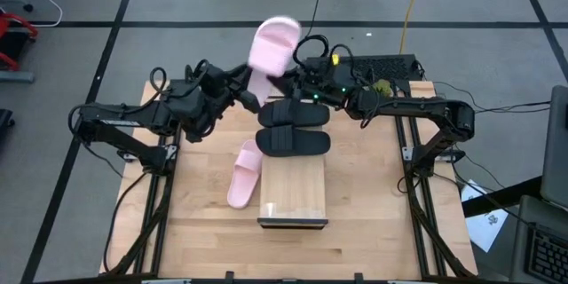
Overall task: Pick and place slides into the shelf
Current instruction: Put the left pink slide on the shelf
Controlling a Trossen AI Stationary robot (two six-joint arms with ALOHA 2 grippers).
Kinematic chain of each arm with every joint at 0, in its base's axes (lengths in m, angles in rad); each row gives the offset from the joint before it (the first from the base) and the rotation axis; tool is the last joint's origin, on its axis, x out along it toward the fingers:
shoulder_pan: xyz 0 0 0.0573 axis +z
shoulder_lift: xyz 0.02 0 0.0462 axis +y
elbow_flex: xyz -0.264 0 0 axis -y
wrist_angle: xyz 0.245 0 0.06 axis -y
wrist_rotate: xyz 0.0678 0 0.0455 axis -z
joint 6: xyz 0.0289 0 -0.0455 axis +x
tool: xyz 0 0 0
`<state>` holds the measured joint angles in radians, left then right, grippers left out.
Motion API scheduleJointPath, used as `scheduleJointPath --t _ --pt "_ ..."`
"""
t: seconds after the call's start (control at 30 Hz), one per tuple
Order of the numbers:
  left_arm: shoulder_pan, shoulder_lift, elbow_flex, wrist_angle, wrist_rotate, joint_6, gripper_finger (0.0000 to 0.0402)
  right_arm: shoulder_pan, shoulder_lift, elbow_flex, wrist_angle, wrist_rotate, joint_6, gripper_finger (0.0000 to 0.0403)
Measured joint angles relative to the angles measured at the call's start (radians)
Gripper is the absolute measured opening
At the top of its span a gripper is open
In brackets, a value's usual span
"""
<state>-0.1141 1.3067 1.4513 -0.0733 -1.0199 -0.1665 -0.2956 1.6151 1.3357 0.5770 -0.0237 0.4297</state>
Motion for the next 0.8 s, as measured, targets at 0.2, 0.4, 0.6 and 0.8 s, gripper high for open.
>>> scheduleJointPath --t 0.2,0.4,0.6,0.8 --pt "-0.038 -0.001 0.0 0.03 0.02 0.016 0.0051 -0.043 -0.022 -0.003 -0.011 0.073 0.015 0.0067" --pt "-0.066 -0.001 0.0 0.026 0.008 0.045 0.0051 -0.091 -0.062 -0.001 -0.042 -0.064 0.062 0.0067" --pt "-0.084 -0.001 0.0 0.017 -0.02 0.078 0.0051 -0.166 -0.117 0.0 -0.138 -0.354 0.201 0.0067" --pt "-0.124 -0.001 0.0 0.014 -0.028 0.133 0.0051 -0.235 -0.168 0.0 -0.27 -0.665 0.295 0.0066"
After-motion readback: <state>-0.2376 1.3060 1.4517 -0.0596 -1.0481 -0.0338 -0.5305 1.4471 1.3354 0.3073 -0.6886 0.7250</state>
